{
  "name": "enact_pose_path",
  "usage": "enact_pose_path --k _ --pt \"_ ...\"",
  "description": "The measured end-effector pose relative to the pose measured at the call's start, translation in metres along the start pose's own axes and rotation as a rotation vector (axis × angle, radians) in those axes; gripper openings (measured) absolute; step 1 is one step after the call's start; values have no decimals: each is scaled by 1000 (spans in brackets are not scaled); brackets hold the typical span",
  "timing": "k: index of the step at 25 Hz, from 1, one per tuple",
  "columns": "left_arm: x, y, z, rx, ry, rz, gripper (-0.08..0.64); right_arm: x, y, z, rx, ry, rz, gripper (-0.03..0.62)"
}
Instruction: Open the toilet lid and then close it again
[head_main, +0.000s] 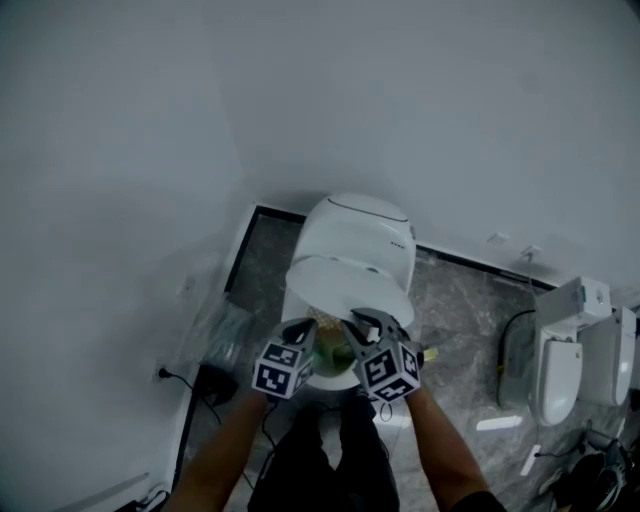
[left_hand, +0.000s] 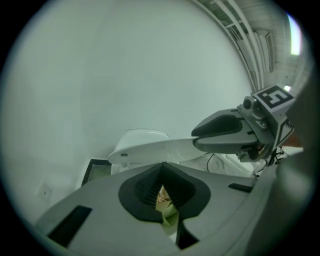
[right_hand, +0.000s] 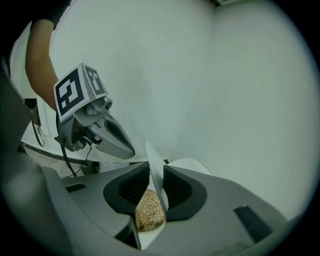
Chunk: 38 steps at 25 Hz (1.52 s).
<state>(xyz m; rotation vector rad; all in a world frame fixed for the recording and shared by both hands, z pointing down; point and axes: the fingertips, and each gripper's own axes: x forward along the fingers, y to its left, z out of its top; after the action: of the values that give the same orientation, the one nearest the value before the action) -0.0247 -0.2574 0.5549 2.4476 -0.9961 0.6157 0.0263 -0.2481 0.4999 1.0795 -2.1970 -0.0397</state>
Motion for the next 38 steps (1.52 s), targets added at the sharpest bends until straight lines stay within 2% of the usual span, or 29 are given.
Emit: enact_pose_path --k 5,23,38 --pt "13 -1 12 -48 -5 37 5 5 -36 15 -7 -5 36 92" --pt "48 4 89 -106 -37 157 5 46 -167 42 71 -12 115 72" --pt "60 1 116 -150 -33 253 5 92 -253 33 117 -9 173 67"
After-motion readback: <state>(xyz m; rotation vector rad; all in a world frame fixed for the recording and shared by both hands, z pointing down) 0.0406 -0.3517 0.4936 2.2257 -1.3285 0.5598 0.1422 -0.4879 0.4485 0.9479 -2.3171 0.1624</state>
